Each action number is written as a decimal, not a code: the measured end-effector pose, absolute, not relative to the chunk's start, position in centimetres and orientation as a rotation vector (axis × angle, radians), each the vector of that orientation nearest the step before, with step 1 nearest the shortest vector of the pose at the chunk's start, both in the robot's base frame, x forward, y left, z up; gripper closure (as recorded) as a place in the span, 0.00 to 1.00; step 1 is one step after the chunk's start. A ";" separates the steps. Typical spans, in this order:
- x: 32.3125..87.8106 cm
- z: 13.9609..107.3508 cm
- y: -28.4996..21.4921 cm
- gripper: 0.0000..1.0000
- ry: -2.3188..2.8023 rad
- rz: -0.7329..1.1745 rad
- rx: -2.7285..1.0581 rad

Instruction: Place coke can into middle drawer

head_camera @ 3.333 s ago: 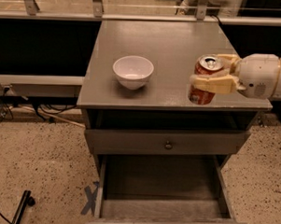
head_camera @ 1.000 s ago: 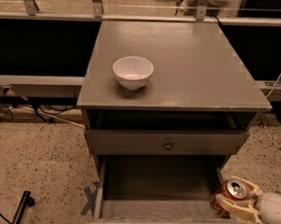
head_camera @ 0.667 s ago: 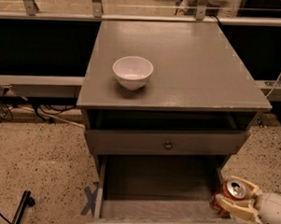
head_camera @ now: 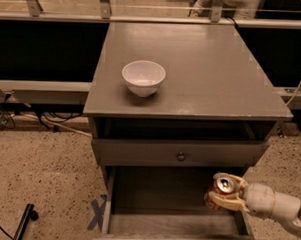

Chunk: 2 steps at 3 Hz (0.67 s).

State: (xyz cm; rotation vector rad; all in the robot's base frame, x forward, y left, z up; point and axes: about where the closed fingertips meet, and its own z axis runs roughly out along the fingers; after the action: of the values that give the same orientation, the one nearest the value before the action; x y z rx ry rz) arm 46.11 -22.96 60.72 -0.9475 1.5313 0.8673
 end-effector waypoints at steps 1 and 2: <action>49.2 55.8 -20.7 1.00 1.467 0.925 -1.013; 49.9 50.3 -19.8 0.99 1.450 0.916 -1.095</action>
Offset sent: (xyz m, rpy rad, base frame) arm 0.0439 0.0322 -0.1480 -0.0608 -0.0749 0.1690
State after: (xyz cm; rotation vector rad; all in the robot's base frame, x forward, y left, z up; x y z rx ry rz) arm 49.94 -19.85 50.32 -1.0954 1.4496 0.9161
